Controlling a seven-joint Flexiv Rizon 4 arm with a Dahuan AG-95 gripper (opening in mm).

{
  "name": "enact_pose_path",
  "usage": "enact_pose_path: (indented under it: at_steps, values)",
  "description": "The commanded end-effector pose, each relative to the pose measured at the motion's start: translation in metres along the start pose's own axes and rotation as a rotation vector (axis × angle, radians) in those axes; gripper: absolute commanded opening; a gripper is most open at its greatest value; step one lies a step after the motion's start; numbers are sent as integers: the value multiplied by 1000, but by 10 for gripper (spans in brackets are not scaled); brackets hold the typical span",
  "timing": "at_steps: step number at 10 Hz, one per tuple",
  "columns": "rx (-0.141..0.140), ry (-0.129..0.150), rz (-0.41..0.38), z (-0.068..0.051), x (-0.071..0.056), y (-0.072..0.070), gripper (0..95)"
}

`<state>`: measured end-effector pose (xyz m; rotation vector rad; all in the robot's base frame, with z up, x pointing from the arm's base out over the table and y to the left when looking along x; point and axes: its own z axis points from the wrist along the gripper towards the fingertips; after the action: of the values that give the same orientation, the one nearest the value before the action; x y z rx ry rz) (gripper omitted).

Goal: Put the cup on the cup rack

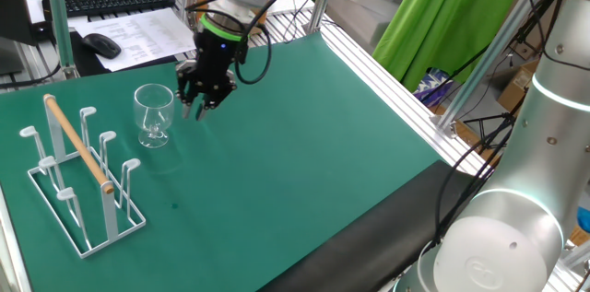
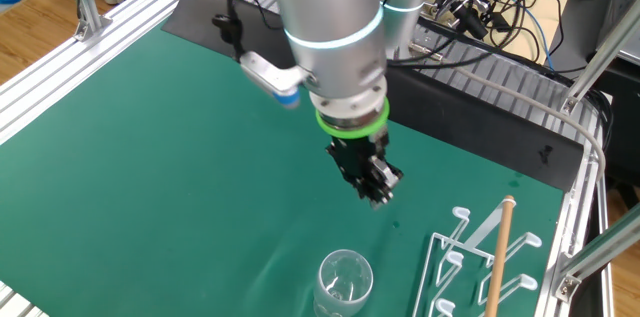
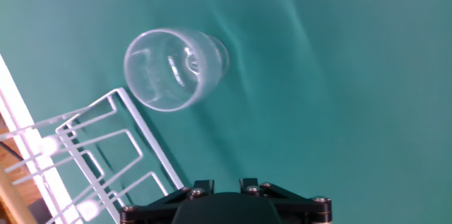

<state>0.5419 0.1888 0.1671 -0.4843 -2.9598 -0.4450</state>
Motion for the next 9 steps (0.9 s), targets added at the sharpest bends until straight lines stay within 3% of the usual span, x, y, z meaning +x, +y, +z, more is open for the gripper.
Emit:
enact_pose_path:
  at_steps: [1, 2, 6, 8, 9]
  values:
    - [-2, -15, -5, 0, 1, 6, 190]
    - [9, -38, -10, 1, 1, 9, 190]
    - [16, -70, 43, 2, 0, 9, 190]
    - [4, -108, 68, 8, -2, 11, 190]
    - [22, -128, 62, 10, -2, 14, 190]
